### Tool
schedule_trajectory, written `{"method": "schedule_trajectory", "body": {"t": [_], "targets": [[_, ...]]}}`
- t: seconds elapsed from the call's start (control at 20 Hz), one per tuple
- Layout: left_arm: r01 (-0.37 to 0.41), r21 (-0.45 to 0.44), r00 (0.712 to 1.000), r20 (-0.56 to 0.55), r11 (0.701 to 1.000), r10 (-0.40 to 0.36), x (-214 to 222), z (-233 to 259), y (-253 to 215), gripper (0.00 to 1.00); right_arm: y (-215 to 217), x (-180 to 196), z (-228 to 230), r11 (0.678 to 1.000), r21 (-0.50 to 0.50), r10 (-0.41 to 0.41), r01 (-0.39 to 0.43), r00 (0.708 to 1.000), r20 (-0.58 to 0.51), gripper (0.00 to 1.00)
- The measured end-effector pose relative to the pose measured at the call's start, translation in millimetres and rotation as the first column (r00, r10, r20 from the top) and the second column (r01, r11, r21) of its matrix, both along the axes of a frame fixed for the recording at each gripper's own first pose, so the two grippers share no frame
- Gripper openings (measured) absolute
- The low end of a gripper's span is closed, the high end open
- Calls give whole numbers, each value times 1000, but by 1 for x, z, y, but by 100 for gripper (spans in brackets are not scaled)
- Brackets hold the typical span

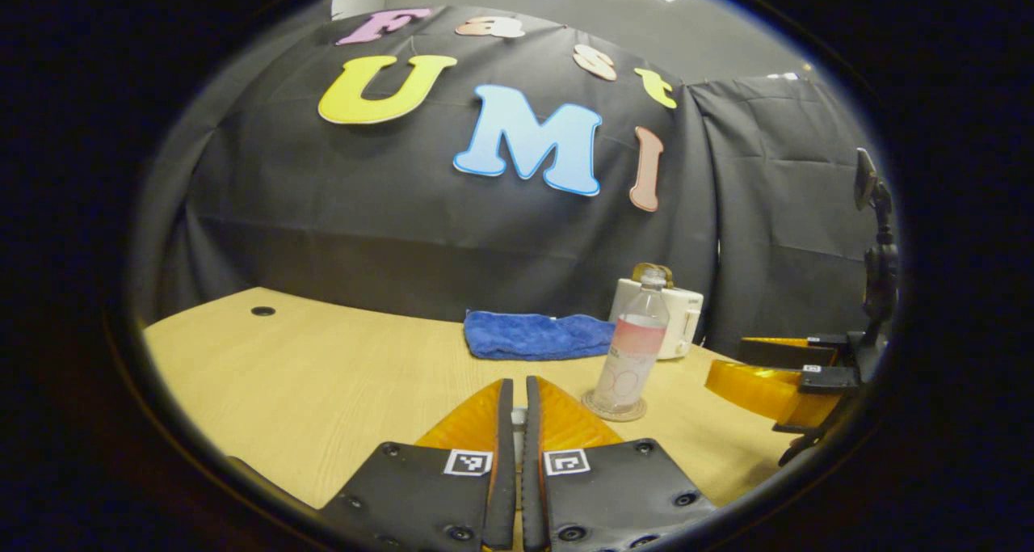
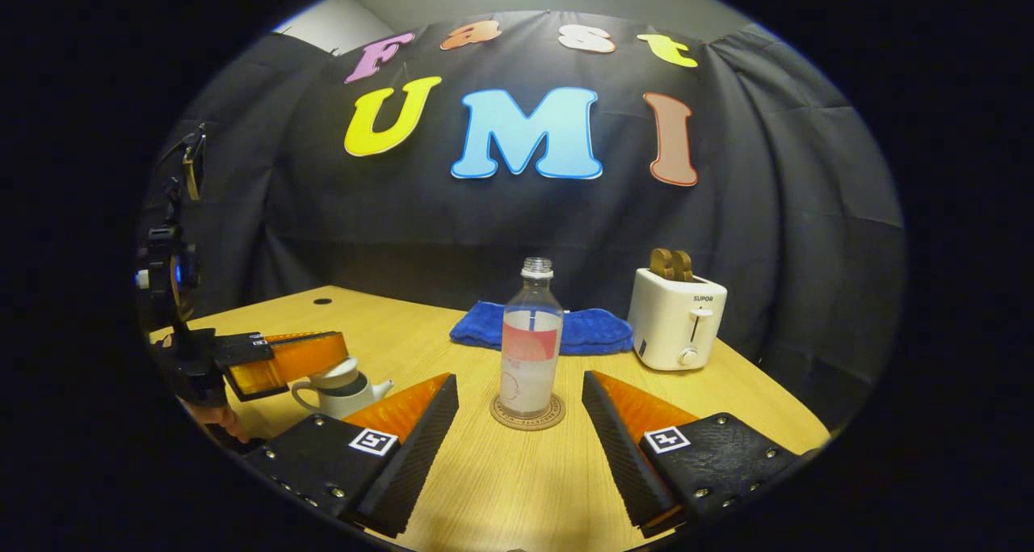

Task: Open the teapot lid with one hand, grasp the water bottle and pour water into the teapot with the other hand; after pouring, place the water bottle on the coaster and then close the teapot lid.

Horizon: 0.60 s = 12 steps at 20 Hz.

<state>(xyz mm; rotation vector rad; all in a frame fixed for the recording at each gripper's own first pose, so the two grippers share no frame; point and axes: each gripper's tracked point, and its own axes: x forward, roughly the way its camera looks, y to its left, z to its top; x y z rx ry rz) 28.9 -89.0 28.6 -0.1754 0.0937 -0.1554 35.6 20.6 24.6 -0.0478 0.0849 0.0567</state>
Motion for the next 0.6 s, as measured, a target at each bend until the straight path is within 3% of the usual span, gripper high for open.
{"method": "schedule_trajectory", "body": {"t": [0.35, 0.6], "targets": [[-23, 45, 999, -34, 999, 24, 6, -10, -8, 10, 4, -11, -28, 997, 78, -21, 22, 1000, -8, 95], [-41, 72, 999, -21, 997, 43, 4, -9, -8, 10, 4, -16, -34, 998, 56, -36, 36, 999, 9, 95]]}}
